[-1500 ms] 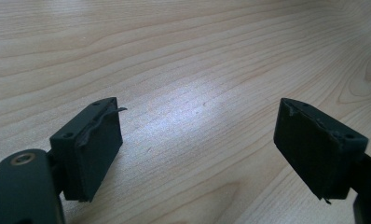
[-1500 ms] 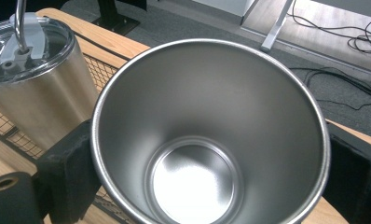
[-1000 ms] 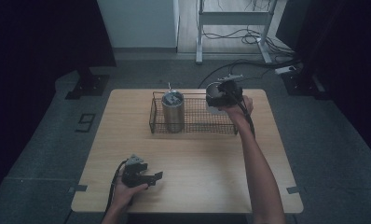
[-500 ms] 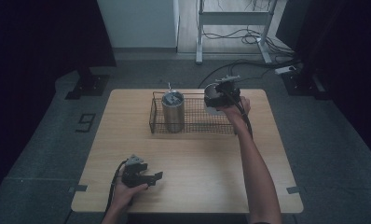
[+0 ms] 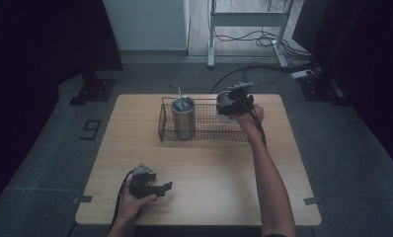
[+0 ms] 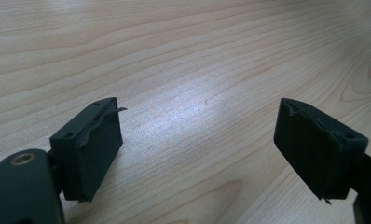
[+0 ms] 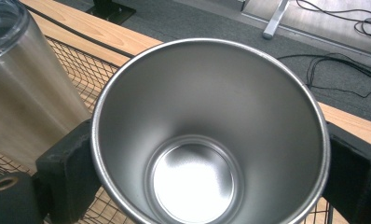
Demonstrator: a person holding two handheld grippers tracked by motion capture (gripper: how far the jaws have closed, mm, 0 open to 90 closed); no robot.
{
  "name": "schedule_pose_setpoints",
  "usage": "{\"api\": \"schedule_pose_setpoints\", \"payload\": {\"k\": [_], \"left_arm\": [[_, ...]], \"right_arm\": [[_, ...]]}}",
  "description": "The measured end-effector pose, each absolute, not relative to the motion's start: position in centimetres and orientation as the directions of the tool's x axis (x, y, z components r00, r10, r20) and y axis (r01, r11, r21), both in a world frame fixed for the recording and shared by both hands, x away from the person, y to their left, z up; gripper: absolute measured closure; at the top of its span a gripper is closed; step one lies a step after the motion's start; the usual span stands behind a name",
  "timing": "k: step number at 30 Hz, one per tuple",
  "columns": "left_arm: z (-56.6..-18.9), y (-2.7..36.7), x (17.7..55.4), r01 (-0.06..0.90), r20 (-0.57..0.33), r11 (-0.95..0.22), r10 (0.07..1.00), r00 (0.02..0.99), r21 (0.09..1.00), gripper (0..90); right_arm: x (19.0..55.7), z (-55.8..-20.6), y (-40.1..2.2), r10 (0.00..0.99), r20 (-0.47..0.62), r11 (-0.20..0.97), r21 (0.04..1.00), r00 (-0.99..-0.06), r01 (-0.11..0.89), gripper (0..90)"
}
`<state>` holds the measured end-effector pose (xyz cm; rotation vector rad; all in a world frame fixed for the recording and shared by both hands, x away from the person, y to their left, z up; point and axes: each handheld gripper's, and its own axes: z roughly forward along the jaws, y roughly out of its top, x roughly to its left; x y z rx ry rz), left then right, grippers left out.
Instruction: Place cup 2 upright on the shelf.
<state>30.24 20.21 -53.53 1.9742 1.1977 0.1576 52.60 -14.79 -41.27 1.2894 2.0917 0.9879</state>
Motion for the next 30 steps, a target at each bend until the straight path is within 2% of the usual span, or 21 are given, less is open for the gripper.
{"api": "schedule_pose_setpoints", "payload": {"k": [30], "left_arm": [[-53.8, 20.2, 30.3, 0.696, -0.286, -0.233, 0.789, 0.543, 0.68, 15.3]], "right_arm": [[53.6, -44.7, -15.3, 0.91, -0.008, 0.281, 0.747, -0.414, 0.603, 6.6]]}}
